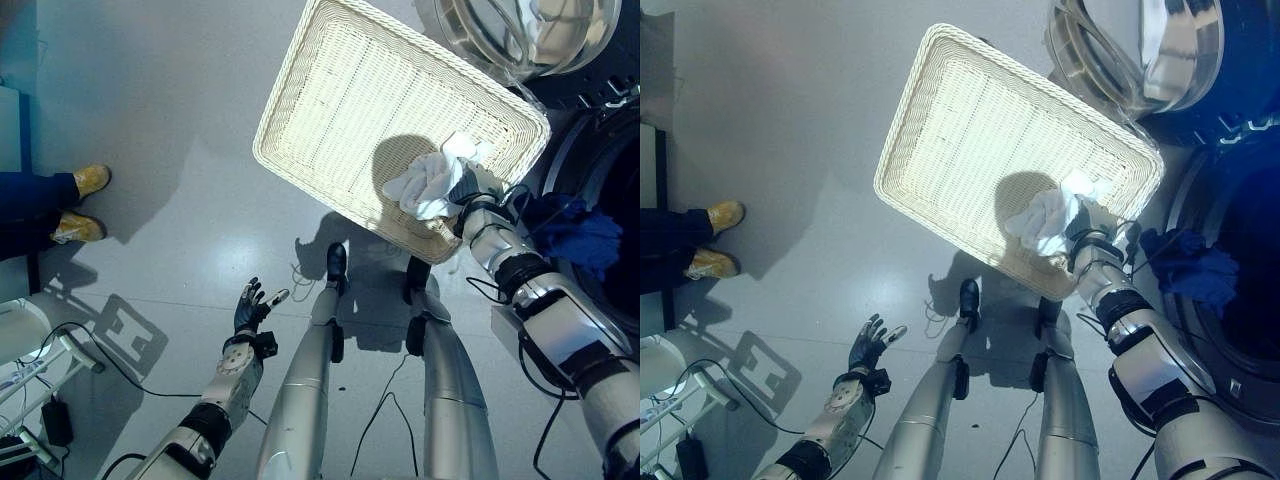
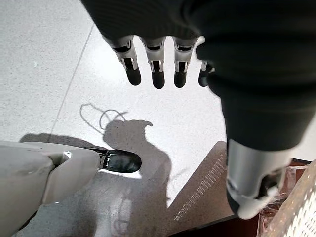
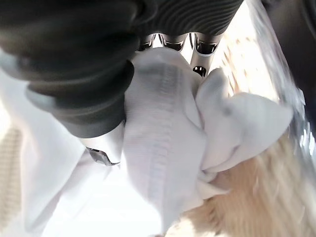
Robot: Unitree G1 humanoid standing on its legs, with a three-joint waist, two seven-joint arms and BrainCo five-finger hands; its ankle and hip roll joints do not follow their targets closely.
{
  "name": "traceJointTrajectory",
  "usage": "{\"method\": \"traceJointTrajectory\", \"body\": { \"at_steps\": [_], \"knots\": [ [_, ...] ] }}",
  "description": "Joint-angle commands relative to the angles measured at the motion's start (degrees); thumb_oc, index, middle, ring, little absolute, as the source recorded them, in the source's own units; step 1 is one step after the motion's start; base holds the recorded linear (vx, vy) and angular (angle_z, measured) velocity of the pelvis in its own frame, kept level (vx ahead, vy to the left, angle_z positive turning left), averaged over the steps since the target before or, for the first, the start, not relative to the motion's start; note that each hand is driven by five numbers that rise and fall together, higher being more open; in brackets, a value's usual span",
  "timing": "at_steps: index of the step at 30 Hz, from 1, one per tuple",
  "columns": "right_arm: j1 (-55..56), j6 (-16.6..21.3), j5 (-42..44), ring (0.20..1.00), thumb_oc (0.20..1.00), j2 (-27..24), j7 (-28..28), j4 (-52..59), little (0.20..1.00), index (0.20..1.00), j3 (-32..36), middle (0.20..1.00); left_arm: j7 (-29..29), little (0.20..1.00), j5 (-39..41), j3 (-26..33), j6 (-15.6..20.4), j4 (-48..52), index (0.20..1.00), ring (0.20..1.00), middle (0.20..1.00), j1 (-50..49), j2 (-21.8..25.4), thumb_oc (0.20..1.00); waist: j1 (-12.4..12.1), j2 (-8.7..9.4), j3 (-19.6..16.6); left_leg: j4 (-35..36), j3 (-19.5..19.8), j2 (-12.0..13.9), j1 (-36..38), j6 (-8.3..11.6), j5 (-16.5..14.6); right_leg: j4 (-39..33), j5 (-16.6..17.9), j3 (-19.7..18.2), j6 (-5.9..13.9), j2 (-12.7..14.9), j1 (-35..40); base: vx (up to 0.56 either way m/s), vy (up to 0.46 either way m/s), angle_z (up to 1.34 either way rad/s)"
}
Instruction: Put the clothes into the washing machine.
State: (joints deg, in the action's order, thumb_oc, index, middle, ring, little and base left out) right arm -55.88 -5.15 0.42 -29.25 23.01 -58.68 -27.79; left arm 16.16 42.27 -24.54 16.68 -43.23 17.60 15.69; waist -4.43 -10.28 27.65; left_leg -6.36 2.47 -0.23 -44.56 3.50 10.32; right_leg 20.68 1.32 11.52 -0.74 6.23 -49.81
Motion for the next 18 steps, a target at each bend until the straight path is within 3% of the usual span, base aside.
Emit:
{"method": "traceJointTrajectory", "body": {
  "at_steps": [1, 6, 8, 9, 13, 15, 16, 18],
  "knots": [
    [6.5, 5.1, 17.0, 0.200, 0.200, 3.6, -1.6, 0.4, 0.200, 0.200, 2.0, 0.200, 1.8, 1.000, -0.8, 1.8, 0.4, 0.8, 1.000, 1.000, 1.000, 0.5, -0.4, 1.000, -1.1, -1.61, 2.1, -0.5, -4.5, -5.0, -0.2, -2.66, -2.5, -3.2, 0.4, -0.9, 3.77, -2.8, 1.2, 0.00, 0.000, 0.00],
    [9.3, 12.3, 27.1, 0.200, 0.200, 3.8, -0.6, 6.3, 0.200, 0.200, 7.0, 0.200, 2.6, 1.000, -0.6, 2.2, 1.2, 1.3, 1.000, 1.000, 1.000, -0.9, -1.2, 1.000, 0.0, -1.24, 2.1, -0.7, -4.9, -4.9, 0.2, -2.70, -2.9, -2.8, 0.4, -1.9, 3.58, -3.3, 1.1, 0.00, 0.033, -0.01],
    [11.3, 17.1, 38.0, 0.200, 0.200, 4.4, -4.3, 11.9, 0.200, 0.200, 10.5, 0.200, 3.0, 1.000, -0.6, 2.5, 2.0, 1.3, 1.000, 1.000, 1.000, -2.1, -1.7, 1.000, 0.9, -0.92, 2.1, -0.8, -5.2, -4.8, 0.6, -2.66, -3.2, -2.8, 0.5, -2.7, 3.48, -3.8, 1.0, -0.01, 0.060, -0.05],
    [11.7, 17.8, 38.9, 0.200, 0.200, 4.6, -4.9, 12.5, 0.200, 0.200, 10.9, 0.200, 3.1, 1.000, -0.6, 2.5, 2.1, 1.2, 1.000, 1.000, 1.000, -2.2, -1.8, 1.000, 1.0, -0.87, 2.1, -0.8, -5.2, -4.9, 0.7, -2.66, -3.2, -2.8, 0.5, -2.8, 3.48, -3.8, 1.1, -0.02, 0.060, -0.09],
    [15.3, 22.8, 46.7, 0.200, 0.200, 5.3, -12.7, 19.1, 0.200, 0.200, 12.7, 0.200, 3.1, 1.000, -0.6, 3.7, 3.0, 0.8, 1.000, 1.000, 1.000, -3.3, -2.1, 1.000, 2.4, -0.14, 2.1, -1.1, -5.9, -4.9, 1.2, -2.84, -3.7, -3.4, 1.1, -3.9, 3.49, -4.1, 1.2, -0.03, 0.051, -0.12],
    [17.3, 23.5, 57.7, 0.200, 0.200, 5.5, -21.4, 21.9, 0.200, 0.200, 14.6, 0.200, 2.5, 1.000, -0.3, 4.5, 3.4, 0.5, 1.000, 1.000, 1.000, -4.0, -1.9, 1.000, 3.1, 0.21, 2.1, -2.0, -6.4, -5.0, 1.4, -2.94, -4.3, -3.7, 1.2, -4.4, 3.52, -4.1, 1.3, -0.03, 0.052, -0.17],
    [17.7, 23.5, 59.0, 0.200, 0.200, 5.6, -22.6, 22.3, 0.200, 0.200, 14.9, 0.200, 2.5, 1.000, -0.2, 4.6, 3.5, 0.5, 1.000, 1.000, 1.000, -4.1, -1.8, 1.000, 3.2, 0.28, 2.1, -2.1, -6.5, -5.0, 1.5, -2.96, -4.4, -3.7, 1.2, -4.5, 3.53, -4.1, 1.4, -0.03, 0.048, -0.12],
    [20.3, 24.4, 67.1, 0.200, 0.200, 6.4, -31.4, 24.8, 0.200, 0.200, 16.5, 0.200, 1.8, 1.000, -0.4, 5.6, 4.2, -0.1, 1.000, 1.000, 1.000, -4.9, -1.9, 1.000, 4.1, 0.73, 2.1, -2.6, -7.1, -5.1, 2.0, -3.08, -5.0, -4.3, 1.6, -4.9, 3.68, -4.2, 1.8, -0.05, 0.050, -0.16]
  ]
}}
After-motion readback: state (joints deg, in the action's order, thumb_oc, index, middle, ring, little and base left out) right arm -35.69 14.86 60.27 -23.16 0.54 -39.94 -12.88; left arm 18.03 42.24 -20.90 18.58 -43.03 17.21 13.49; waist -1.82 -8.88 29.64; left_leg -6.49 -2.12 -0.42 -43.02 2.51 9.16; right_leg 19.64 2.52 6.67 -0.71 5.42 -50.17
